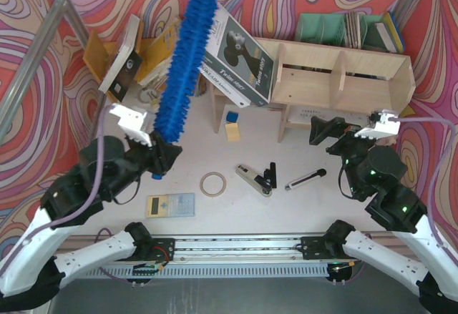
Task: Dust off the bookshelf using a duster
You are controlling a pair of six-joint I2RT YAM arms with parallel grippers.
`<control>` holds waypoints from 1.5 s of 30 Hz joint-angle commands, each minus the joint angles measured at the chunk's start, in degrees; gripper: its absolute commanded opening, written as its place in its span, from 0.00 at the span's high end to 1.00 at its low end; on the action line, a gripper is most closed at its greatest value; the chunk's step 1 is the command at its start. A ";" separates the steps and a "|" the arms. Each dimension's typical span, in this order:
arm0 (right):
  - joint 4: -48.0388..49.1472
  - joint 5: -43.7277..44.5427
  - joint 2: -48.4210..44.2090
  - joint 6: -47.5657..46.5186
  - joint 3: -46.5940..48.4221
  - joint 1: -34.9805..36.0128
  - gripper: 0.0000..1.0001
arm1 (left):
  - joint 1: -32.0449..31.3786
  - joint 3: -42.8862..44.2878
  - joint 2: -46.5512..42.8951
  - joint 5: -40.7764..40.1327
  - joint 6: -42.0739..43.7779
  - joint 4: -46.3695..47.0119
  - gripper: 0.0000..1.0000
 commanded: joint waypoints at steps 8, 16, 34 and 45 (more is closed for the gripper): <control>4.97 -17.26 3.43 3.22 7.53 0.24 0.01 | -17.91 5.79 15.47 -2.45 8.29 14.26 1.00; 9.67 -21.67 3.73 3.80 8.66 0.23 0.01 | -20.73 6.32 24.98 -0.24 7.23 19.20 1.00; 0.64 -5.21 5.02 23.37 4.81 0.23 0.09 | -28.63 2.91 32.19 0.98 11.14 25.05 1.00; -3.14 -1.15 3.97 34.20 0.82 0.19 0.46 | -28.77 0.18 33.97 -3.30 11.31 22.62 1.00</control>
